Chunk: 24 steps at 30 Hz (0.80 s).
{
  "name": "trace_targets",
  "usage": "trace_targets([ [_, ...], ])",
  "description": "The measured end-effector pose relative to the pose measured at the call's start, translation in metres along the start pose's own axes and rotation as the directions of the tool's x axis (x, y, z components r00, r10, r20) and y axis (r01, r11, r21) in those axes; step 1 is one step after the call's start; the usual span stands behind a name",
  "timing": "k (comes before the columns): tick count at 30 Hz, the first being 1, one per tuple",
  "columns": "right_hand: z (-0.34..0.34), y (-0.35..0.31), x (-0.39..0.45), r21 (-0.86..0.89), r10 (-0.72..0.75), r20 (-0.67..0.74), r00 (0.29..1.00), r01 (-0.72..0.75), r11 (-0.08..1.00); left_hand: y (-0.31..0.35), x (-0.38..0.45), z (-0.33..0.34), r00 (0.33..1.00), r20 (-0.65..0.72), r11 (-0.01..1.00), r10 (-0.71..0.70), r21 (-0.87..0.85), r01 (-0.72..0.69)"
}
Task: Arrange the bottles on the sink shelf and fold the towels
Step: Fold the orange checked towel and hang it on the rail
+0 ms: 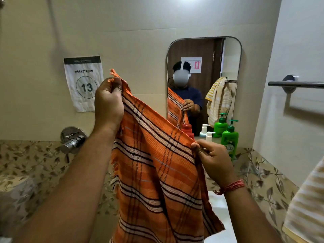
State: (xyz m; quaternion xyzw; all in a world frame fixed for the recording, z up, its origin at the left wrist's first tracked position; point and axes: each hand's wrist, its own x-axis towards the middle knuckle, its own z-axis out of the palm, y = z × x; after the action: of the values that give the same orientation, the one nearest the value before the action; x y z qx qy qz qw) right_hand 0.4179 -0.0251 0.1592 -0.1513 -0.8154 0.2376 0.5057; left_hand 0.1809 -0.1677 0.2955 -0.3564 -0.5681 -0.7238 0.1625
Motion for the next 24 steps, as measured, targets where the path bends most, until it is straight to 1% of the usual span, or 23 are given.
trace_targets([
  [2,-0.002,0.0,-0.002,0.107,0.026,-0.019,0.999,-0.023,0.994,0.0,-0.001,0.0,1.0,0.002,1.0,0.012,-0.017,-0.012],
  [4,-0.002,0.002,-0.003,0.134,0.036,-0.016,0.999,-0.033,0.99,-0.002,-0.001,0.0,1.0,0.008,1.0,0.009,-0.018,-0.009],
  [7,-0.001,0.006,-0.005,0.251,0.125,-0.011,0.992,-0.118,0.961,-0.003,-0.001,0.002,0.999,0.047,0.999,-0.002,-0.035,0.003],
  [11,0.0,0.018,-0.009,0.247,0.219,0.006,0.976,-0.214,0.945,-0.005,-0.001,0.003,0.985,0.169,0.998,0.027,-0.059,-0.017],
  [13,0.0,0.022,-0.011,0.27,0.26,-0.028,0.965,-0.243,0.932,-0.007,0.0,0.002,0.969,0.238,0.997,0.064,-0.053,-0.053],
  [14,0.0,0.023,-0.012,0.281,0.276,-0.042,0.96,-0.254,0.926,-0.008,0.001,0.002,0.966,0.251,0.997,0.065,-0.044,-0.056],
  [16,0.0,0.023,-0.012,0.303,0.293,-0.047,0.955,-0.266,0.915,-0.012,0.002,0.004,0.972,0.234,1.0,0.019,-0.016,-0.016],
  [18,0.001,0.022,-0.012,0.333,0.308,-0.037,0.951,-0.279,0.901,-0.015,0.001,0.008,0.976,0.207,0.998,-0.062,-0.007,0.064],
  [20,0.0,0.021,-0.013,0.349,0.321,-0.008,0.947,-0.298,0.888,-0.017,-0.002,0.013,0.979,0.174,0.994,-0.108,0.005,0.109],
  [22,0.0,0.021,-0.013,0.337,0.307,0.021,0.952,-0.296,0.894,-0.018,-0.004,0.016,0.985,0.151,0.996,-0.085,0.024,0.082],
  [24,-0.002,0.021,-0.012,0.353,0.31,0.008,0.951,-0.293,0.889,-0.02,-0.006,0.018,0.986,0.163,0.999,-0.028,-0.036,0.034],
])
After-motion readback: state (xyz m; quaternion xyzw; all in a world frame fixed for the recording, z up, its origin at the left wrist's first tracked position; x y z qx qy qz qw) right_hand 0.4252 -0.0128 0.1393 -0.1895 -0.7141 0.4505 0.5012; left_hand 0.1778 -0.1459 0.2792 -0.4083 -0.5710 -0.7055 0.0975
